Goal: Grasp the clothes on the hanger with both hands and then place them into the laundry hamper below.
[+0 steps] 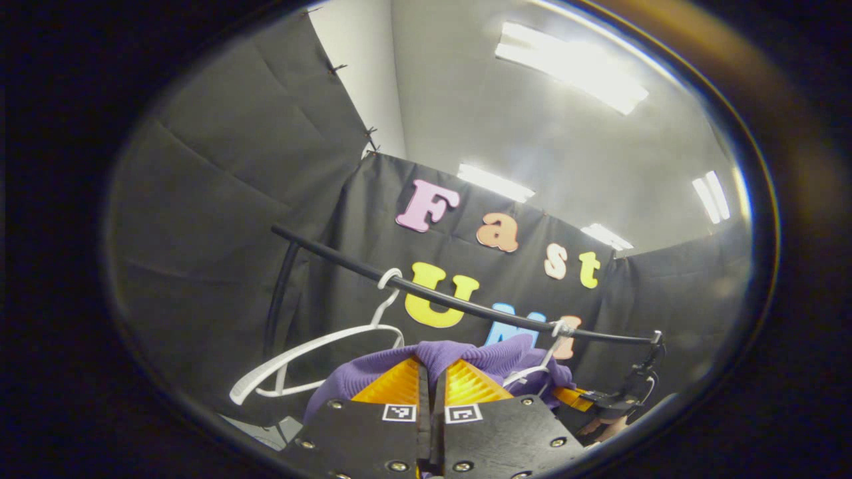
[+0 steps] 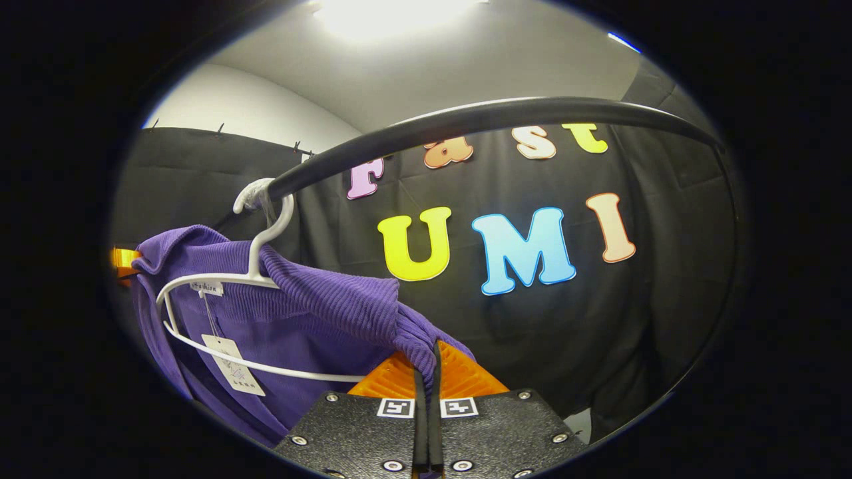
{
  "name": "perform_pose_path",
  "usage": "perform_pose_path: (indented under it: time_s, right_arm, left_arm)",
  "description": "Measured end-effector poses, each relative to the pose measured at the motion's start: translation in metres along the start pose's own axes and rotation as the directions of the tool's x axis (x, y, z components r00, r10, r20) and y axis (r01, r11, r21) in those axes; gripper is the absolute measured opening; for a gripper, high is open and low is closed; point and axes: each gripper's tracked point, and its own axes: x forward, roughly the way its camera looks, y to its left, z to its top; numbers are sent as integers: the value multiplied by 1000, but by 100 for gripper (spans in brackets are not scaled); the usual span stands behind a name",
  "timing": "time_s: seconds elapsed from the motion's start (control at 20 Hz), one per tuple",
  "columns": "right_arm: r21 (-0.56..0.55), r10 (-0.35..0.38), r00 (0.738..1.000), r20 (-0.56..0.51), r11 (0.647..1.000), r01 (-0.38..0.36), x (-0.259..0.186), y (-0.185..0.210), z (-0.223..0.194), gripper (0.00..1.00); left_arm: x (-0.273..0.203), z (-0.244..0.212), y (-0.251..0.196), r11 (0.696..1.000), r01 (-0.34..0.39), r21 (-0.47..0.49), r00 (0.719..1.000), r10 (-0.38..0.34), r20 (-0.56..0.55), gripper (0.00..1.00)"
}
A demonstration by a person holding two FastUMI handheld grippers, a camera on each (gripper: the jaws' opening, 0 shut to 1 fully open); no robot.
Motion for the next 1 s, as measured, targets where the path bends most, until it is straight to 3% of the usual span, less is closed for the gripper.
perform_pose_path:
  time_s: [0.15, 0.2, 0.35, 0.55, 0.6, 0.7, 0.75, 0.8, 0.95, 1.0]
  right_arm:
    - [-12, 4, 1000, -6, 1000, -4, 0, 2, -4, 0]
    - [-18, 0, 1000, 0, 1000, 0, -1, 1, -3, 0]
    - [-24, -16, 1000, 5, 1000, 16, 1, -6, -3, 0]
    - [-12, -47, 999, 17, 999, 47, 9, -20, 1, 0]
    - [-17, -53, 998, 18, 998, 53, 10, -23, 1, 0]
    - [-31, -69, 997, 20, 997, 70, 11, -27, -1, 0]
    - [-41, -75, 997, 18, 996, 76, 11, -30, -4, 0]
    - [-50, -79, 997, 17, 996, 80, 11, -33, -6, 0]
    - [-61, -116, 993, 20, 991, 117, 14, -50, -7, 0]
    - [-62, -128, 991, 23, 990, 129, 15, -56, -6, 0]
  left_arm:
    - [13, -10, 26, 997, 8, 75, 998, -3, -56, 0]
    - [22, -13, 31, 997, 21, 76, 998, -17, -61, 5]
    - [30, -29, 31, 992, 80, 94, 996, -75, -51, 5]
    - [39, -50, 22, 984, 158, 80, 987, -156, -29, 0]
    - [43, -58, 25, 984, 157, 88, 987, -155, -34, 5]
    - [47, -73, 27, 985, 159, 73, 987, -156, -46, 1]
    - [49, -80, 26, 985, 165, 50, 985, -163, -48, 5]
    - [51, -89, 25, 985, 171, 30, 984, -169, -48, 0]
    - [54, -114, 14, 982, 188, 23, 981, -187, -50, 1]
    - [56, -120, 10, 981, 192, 18, 980, -191, -51, 5]
